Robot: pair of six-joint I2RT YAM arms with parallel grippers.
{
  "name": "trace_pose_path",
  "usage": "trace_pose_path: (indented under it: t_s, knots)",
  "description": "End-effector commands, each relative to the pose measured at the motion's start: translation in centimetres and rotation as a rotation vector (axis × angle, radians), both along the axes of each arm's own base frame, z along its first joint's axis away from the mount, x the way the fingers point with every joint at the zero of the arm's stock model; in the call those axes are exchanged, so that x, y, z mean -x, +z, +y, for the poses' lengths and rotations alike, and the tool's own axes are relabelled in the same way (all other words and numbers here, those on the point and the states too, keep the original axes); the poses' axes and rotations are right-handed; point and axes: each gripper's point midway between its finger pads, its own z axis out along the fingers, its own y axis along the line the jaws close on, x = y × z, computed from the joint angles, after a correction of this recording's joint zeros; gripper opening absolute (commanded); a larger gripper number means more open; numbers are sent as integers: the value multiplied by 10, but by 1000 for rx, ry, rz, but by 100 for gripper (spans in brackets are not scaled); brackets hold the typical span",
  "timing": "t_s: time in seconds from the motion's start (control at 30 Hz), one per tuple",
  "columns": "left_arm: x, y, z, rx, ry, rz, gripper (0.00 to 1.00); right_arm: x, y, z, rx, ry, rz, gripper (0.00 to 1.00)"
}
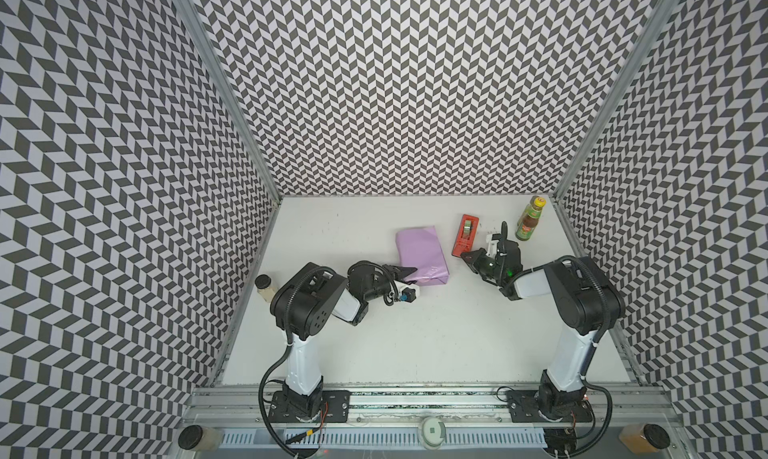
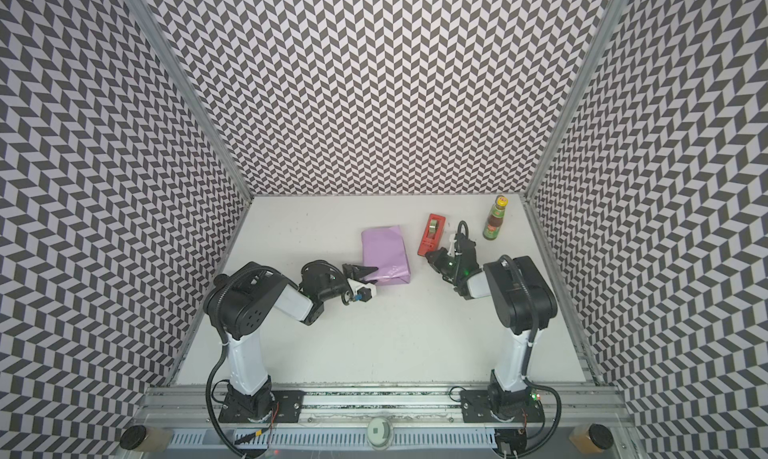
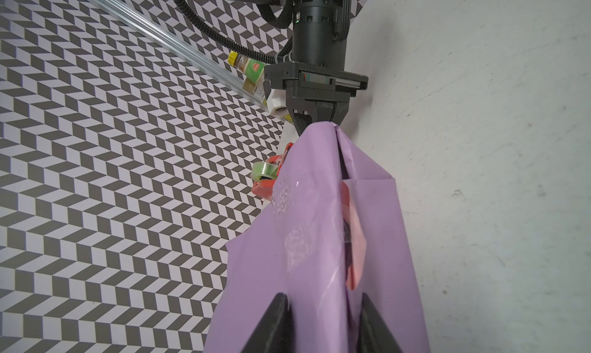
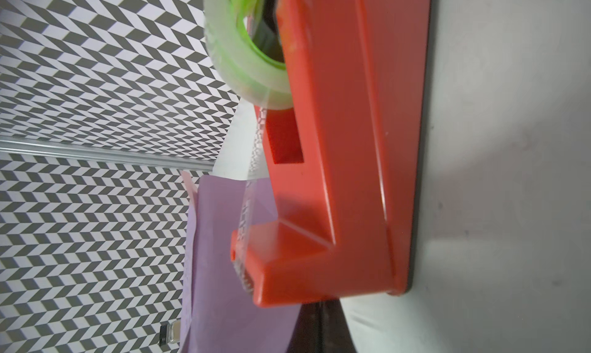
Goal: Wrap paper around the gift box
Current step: 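Pull a strip of clear tape from the red dispenser with the right gripper, then carry the tape strip with the right gripper to the folded paper end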
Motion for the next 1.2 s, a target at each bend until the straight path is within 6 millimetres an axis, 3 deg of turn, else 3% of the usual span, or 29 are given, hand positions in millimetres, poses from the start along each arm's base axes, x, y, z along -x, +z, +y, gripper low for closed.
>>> trace_pose_path:
  t_s: [0.0, 0.2, 0.27, 0.37, 0.47, 0.57, 0.67, 0.77, 0.83, 1.0, 1.17]
  knots:
    - [4, -17, -1, -25, -7, 58, 37, 14, -50, -50, 158, -200, 164, 0]
    - [4, -16, -2, -26, -8, 56, 37, 14, -57, -49, 171, -188, 181, 0]
    - [4, -16, -1, -26, -8, 55, 37, 15, -50, -48, 168, -179, 149, 0]
    - [4, -16, -1, -27, -7, 56, 37, 16, -5, -36, 132, -99, -37, 0]
    - [4, -17, -1, -32, -6, 60, 37, 28, 57, -17, 157, 62, -295, 0]
    - [2, -17, -2, -30, -7, 64, 37, 62, 114, 15, 123, 268, -558, 0]
    - [2, -17, -3, -26, -11, 68, 37, 99, 138, 54, 170, 465, -737, 0]
    - [2, -18, -3, -28, -11, 70, 37, 131, 144, 93, 192, 638, -868, 0]
    - [2, -17, -3, -27, -11, 69, 36, 148, 147, 108, 148, 712, -926, 0]
    - [1, -18, -1, -32, -4, 68, 37, 168, 133, 125, 135, 817, -989, 0]
    - [1, -17, -2, -31, -10, 66, 36, 168, 114, 134, 172, 852, -1004, 0]
